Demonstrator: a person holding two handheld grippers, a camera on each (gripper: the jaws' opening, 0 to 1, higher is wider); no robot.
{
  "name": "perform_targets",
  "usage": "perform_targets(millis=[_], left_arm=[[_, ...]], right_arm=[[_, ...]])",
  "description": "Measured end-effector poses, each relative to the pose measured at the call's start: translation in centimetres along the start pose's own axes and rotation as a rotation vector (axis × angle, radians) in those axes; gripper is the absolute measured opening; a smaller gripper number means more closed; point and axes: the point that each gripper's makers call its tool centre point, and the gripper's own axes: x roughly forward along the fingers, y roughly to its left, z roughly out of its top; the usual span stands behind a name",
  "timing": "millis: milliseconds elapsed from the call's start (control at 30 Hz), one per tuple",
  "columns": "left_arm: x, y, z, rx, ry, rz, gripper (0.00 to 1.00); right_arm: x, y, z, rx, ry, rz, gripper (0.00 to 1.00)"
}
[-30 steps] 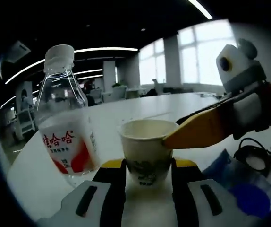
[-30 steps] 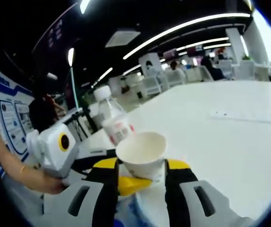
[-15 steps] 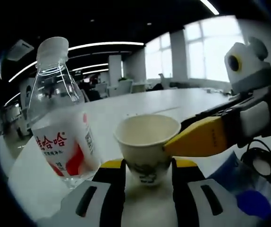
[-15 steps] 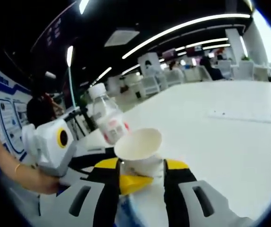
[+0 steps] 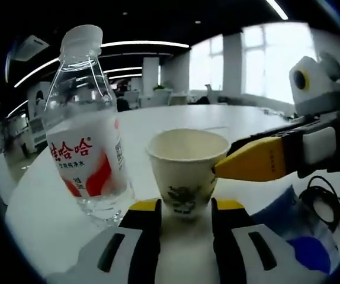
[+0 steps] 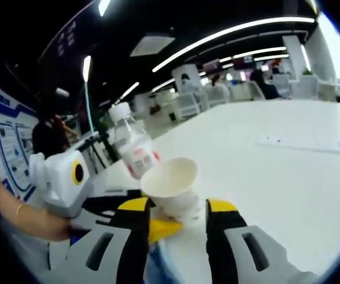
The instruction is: Arrange the tabletop items into an orderly group along one side of the table until the central work area is clear of visible clutter.
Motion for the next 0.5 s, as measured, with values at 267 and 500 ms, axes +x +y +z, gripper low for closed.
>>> perform_targets(millis=[267, 500], left_arm=[[-0.7, -0.4, -0.2, -0.043, 0.019, -0.027, 0.37], [-1.7, -0.5, -0.3, -0.034, 0.032, -0.031, 0.44]], right_arm=[[0.2, -0.2, -0.3, 0.013, 0.012, -0.012, 0.34], [-0.5, 0.3, -0.5, 0.014, 0.032, -0.005, 0.38]])
